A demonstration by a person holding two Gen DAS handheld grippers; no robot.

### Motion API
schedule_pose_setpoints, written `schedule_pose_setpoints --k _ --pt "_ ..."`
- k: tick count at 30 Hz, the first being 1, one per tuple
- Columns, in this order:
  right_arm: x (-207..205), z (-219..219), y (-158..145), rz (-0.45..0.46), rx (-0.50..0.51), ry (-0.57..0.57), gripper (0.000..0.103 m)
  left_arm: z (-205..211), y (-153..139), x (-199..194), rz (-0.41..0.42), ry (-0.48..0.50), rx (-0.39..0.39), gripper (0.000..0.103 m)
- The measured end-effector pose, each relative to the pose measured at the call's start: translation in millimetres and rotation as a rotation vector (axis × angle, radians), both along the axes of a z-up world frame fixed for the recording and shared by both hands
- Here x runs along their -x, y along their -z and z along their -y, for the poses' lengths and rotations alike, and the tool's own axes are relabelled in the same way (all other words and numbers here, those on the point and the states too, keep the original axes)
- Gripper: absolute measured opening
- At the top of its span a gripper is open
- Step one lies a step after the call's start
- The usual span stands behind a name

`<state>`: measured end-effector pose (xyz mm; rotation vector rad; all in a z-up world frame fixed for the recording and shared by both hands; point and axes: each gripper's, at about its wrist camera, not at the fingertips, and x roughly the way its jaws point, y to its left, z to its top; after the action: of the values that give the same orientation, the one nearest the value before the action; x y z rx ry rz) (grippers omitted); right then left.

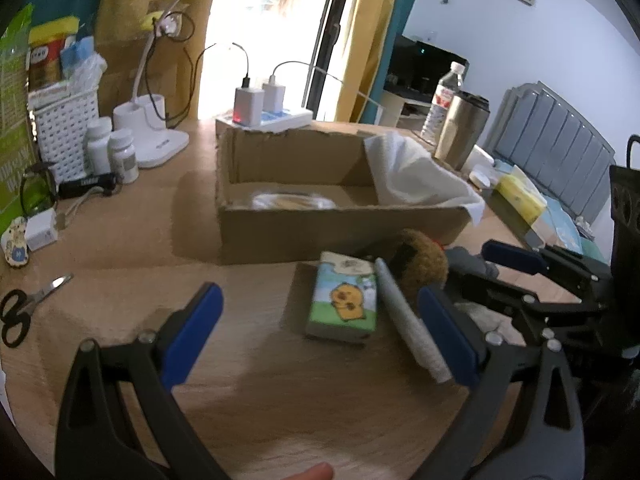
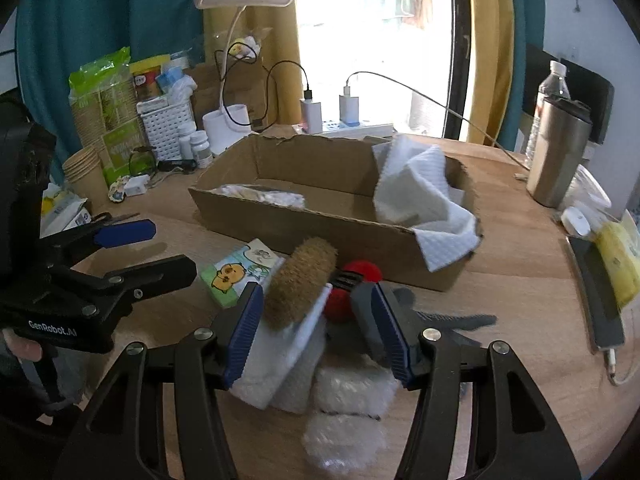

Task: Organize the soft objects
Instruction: 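Grasp the brown fuzzy brush with the right gripper and lift it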

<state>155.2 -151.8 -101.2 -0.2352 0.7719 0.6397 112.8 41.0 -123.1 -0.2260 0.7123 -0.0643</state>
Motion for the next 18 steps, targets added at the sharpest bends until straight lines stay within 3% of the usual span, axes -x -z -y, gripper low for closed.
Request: schedule_pose_setpoints --k 10,11,13,18 --pt "-17.9 -25.7 12.6 -0.044 0.022 -0.025 0.058 -19.4 9.1 -5.2 -0.022 -0.023 0.004 0.099" --pt "-19.6 -27.6 14.1 -0.049 0.024 -0.026 0.056 -21.6 10.0 -5.1 -0.024 -0.029 0.004 0.099" --pt "-22.3 -30.7 17.4 -0.063 0.034 -0.032 0.037 -24.9 12.2 -5.0 -0.029 -0.036 0.006 0.099" --pt "-21.4 -32.1 18.8 -0.065 0.041 -0.041 0.027 -25.0 17.0 -7.3 -0.044 -0.033 0.005 0.099"
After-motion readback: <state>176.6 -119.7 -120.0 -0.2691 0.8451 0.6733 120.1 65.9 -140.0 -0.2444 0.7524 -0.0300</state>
